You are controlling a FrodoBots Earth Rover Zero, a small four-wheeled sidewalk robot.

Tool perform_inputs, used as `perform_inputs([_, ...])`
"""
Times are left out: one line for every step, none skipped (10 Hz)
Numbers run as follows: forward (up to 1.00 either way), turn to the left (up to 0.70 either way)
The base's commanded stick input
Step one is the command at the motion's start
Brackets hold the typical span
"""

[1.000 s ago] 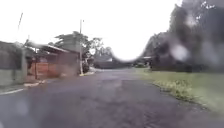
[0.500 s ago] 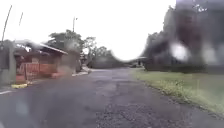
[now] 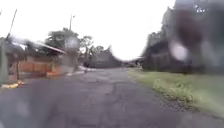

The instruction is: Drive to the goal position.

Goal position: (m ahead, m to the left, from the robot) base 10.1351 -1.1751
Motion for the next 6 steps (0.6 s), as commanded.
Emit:
perform_inputs([0.70,0.02])
perform_inputs([0.70,0.02])
perform_inputs([0.70,0.02])
perform_inputs([0.70,0.02])
perform_inputs([0.70,0.02])
perform_inputs([0.70,0.02])
